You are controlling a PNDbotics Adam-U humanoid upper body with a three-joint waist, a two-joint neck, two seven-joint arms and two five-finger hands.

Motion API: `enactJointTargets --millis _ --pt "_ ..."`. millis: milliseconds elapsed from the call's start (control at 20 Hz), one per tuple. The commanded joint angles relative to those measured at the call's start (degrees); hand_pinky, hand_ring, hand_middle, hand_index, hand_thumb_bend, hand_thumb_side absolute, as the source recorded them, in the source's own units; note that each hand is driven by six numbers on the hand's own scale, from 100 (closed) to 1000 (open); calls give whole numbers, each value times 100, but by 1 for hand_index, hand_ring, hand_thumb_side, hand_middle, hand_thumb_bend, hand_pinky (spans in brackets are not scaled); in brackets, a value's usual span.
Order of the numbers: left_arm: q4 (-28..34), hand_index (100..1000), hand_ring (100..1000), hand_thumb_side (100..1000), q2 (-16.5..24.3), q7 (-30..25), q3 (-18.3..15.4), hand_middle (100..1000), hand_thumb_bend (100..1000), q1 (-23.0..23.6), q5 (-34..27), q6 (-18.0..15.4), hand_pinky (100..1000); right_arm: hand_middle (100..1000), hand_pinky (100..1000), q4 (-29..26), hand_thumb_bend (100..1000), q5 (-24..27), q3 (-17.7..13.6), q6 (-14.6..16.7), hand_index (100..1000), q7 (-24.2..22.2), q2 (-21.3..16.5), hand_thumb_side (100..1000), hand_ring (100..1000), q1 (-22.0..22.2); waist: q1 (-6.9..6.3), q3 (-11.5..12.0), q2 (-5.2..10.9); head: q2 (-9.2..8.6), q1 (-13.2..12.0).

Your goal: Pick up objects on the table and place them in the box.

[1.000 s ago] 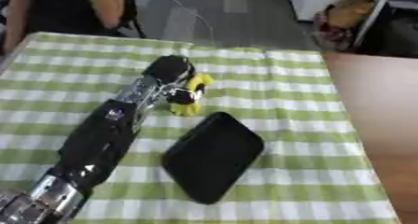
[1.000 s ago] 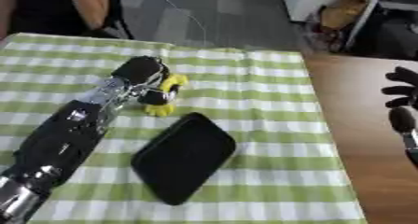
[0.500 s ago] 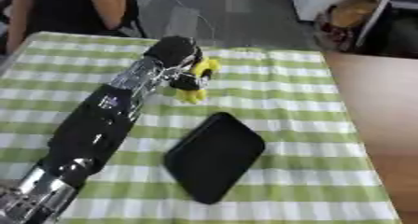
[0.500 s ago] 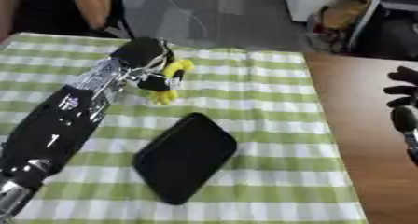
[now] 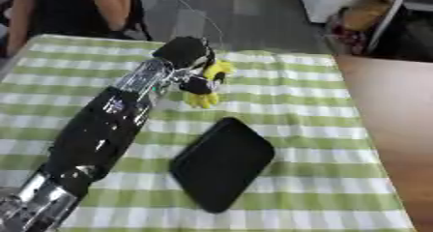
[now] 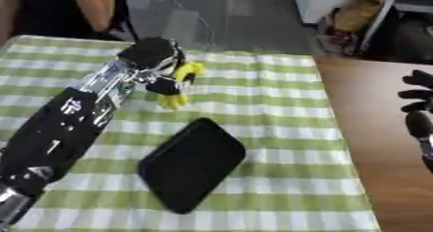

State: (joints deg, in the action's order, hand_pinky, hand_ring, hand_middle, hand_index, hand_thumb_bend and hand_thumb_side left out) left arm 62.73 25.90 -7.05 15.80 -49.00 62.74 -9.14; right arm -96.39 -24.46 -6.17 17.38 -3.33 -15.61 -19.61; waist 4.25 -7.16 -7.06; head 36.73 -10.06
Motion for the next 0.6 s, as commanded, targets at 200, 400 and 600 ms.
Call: enactJointTargets --millis 200,400,600 --pt "427 110 100 533 119 -140 205 100 100 -17 -176 -186 100 785 598 -96 647 -45 -50 -4 913 28 -104 1000 708 -111 -28 -3 113 -66 -7" --pt "802 109 100 534 234 -289 383 100 100 82 -374 -261 100 785 598 -95 646 -55 -59 -7 914 36 -112 1000 708 -108 -36 12 116 -57 16" --pt "1172 110 100 535 378 -461 496 100 100 239 -590 -262 100 785 598 -90 647 -64 -68 -13 914 43 -126 1000 708 -95 -45 37 124 -45 45"
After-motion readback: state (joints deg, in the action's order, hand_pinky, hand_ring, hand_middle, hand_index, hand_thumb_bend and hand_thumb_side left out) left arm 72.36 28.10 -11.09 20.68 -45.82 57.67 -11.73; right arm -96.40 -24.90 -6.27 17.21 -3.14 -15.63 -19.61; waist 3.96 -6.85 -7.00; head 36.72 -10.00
